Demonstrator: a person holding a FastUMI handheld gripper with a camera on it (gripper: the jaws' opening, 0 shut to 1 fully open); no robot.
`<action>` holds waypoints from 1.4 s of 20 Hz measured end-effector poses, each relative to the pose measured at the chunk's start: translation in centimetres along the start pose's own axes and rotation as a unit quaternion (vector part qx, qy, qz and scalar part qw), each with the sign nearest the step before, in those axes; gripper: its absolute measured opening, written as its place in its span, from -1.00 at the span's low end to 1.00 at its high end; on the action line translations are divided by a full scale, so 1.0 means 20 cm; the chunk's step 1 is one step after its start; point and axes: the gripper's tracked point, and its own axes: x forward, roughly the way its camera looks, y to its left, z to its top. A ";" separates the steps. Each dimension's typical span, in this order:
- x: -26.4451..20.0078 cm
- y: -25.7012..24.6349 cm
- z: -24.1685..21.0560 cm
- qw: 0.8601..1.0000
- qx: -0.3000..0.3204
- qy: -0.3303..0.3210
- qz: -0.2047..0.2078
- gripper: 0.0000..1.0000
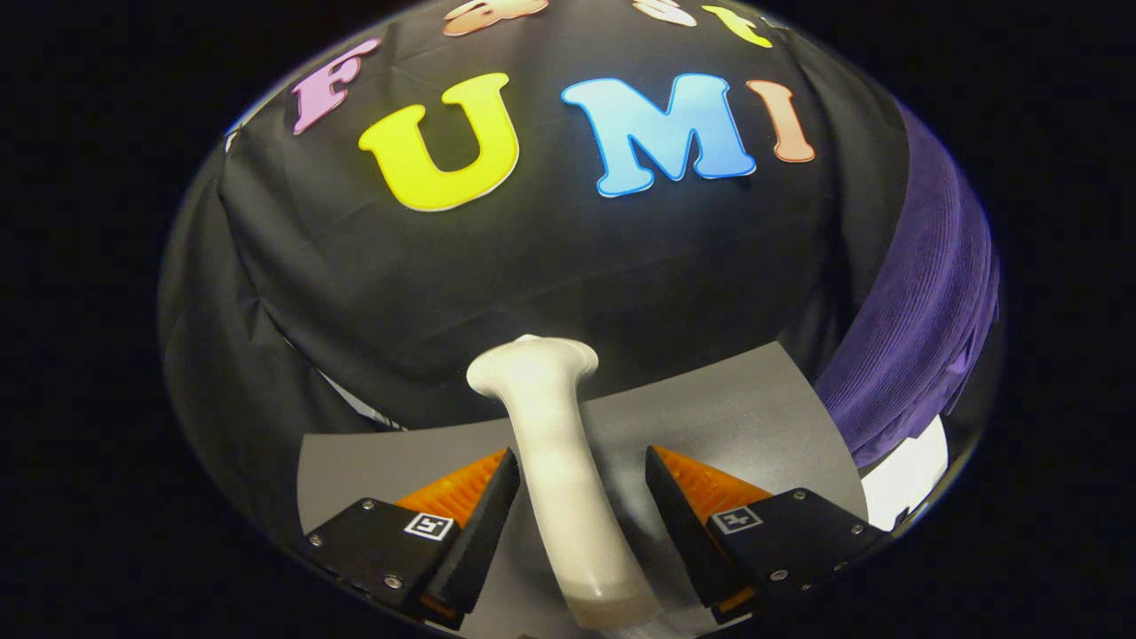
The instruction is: Iron the clothes twice with a garment steamer, once on the left side and once on the right side.
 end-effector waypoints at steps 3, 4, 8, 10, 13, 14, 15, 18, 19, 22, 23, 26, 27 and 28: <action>0.03 -0.04 -0.02 0.999 -0.030 0.011 -0.032 0.49; 0.04 -0.04 -0.03 0.999 -0.029 0.012 -0.034 0.36; 0.03 -0.06 -0.03 0.999 -0.045 0.020 -0.012 0.07; 0.02 -0.08 -0.03 0.999 -0.035 0.011 0.001 -0.07; 0.01 -0.09 -0.03 1.000 -0.018 0.003 0.002 -0.18; 0.01 -0.10 -0.03 1.000 -0.017 0.002 0.003 -0.20; 0.00 -0.09 -0.03 1.000 -0.016 0.001 0.007 -0.22; -0.08 -0.10 -0.03 0.999 -0.009 -0.011 0.029 -0.22; -0.11 -0.12 -0.04 0.999 -0.009 -0.018 0.032 -0.23; -0.21 -0.19 -0.05 0.998 -0.006 -0.041 0.037 -0.22; -0.25 -0.22 -0.07 0.998 -0.004 -0.046 0.034 -0.23; -0.38 -0.29 -0.09 0.997 -0.013 -0.067 0.033 -0.23; -0.43 -0.30 -0.09 0.996 -0.018 -0.077 0.037 -0.23; -0.49 -0.32 -0.09 0.995 -0.023 -0.088 0.041 -0.23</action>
